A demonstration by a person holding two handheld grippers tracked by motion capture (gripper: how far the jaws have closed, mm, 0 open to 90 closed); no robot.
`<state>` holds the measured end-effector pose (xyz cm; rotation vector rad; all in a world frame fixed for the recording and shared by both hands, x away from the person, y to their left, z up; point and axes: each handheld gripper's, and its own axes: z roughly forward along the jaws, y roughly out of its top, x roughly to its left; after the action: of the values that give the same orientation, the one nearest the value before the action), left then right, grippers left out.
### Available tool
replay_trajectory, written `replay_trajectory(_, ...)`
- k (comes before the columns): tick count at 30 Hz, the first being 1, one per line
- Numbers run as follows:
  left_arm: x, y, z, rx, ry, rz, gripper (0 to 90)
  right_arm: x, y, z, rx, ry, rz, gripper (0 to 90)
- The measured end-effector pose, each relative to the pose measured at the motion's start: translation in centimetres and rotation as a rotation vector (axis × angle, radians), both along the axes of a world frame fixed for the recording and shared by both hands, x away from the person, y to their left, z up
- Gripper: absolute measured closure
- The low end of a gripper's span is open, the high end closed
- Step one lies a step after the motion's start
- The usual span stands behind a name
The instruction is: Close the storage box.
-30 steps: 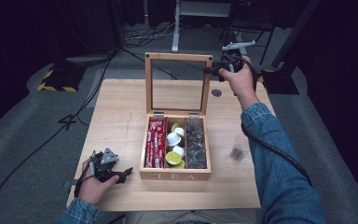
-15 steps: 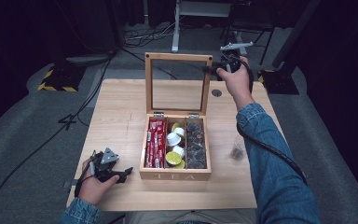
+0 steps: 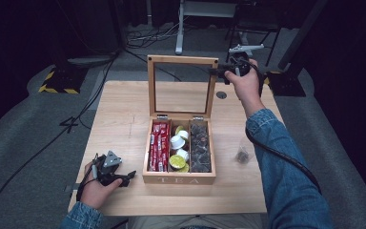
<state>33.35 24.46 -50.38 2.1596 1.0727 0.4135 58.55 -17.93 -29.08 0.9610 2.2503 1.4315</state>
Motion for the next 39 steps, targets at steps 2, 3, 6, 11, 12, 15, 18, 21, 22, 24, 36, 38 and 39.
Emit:
replay_trajectory(2, 0.0, 0.0, 0.0, 0.000, 0.000, 0.000, 19.1, -0.5, -0.1, 0.3, -0.003, -0.001, 0.013, 64.5)
replay_trajectory(3, 0.0, 0.0, 0.0, -0.003, 0.000, 0.002, 19.1, -0.8, -0.2, 0.4, -0.008, -0.005, 0.022, 64.5)
replay_trajectory(6, 0.0, 0.0, 0.0, -0.001, 0.000, 0.001, 19.1, -1.8, -0.4, 0.8, -0.015, -0.009, 0.048, 65.4)
replay_trajectory(11, 0.0, 0.0, 0.0, 0.000, 0.000, 0.001, 19.1, -3.6, -0.9, 1.2, 0.001, -0.016, 0.090, 66.5)
replay_trajectory(12, 0.0, 0.0, 0.0, 0.000, 0.000, 0.002, 19.1, -3.9, -0.9, 1.3, 0.007, -0.017, 0.097, 66.5)
replay_trajectory(15, 0.0, 0.0, 0.0, 0.001, -0.001, 0.002, 19.1, -4.9, -1.2, 1.3, 0.016, -0.021, 0.121, 66.1)
replay_trajectory(18, 0.0, -0.1, 0.0, 0.001, -0.001, 0.003, 19.1, -5.9, -1.3, 1.4, 0.010, -0.026, 0.137, 65.7)
replay_trajectory(21, 0.0, -0.1, 0.0, 0.002, -0.001, 0.004, 19.1, -6.9, -1.4, 1.4, 0.002, -0.030, 0.153, 65.3)
replay_trajectory(22, 0.0, -0.1, 0.0, 0.001, -0.001, 0.003, 19.1, -7.2, -1.4, 1.4, -0.002, -0.031, 0.158, 65.2)
replay_trajectory(24, 0.0, -0.1, 0.0, 0.002, -0.001, 0.004, 19.1, -7.9, -1.4, 1.3, -0.007, -0.032, 0.166, 64.8)
replay_trajectory(36, 0.0, -0.1, 0.0, 0.002, -0.001, 0.006, 19.2, -11.8, -1.7, 0.2, -0.031, -0.017, 0.221, 59.4)
replay_trajectory(38, 0.0, -0.1, 0.0, 0.002, -0.002, 0.006, 19.3, -12.5, -1.7, 0.0, -0.043, -0.016, 0.225, 58.4)
replay_trajectory(39, 0.0, -0.1, 0.0, 0.001, 0.001, 0.007, 19.3, -12.8, -1.7, -0.2, -0.047, -0.017, 0.228, 57.8)
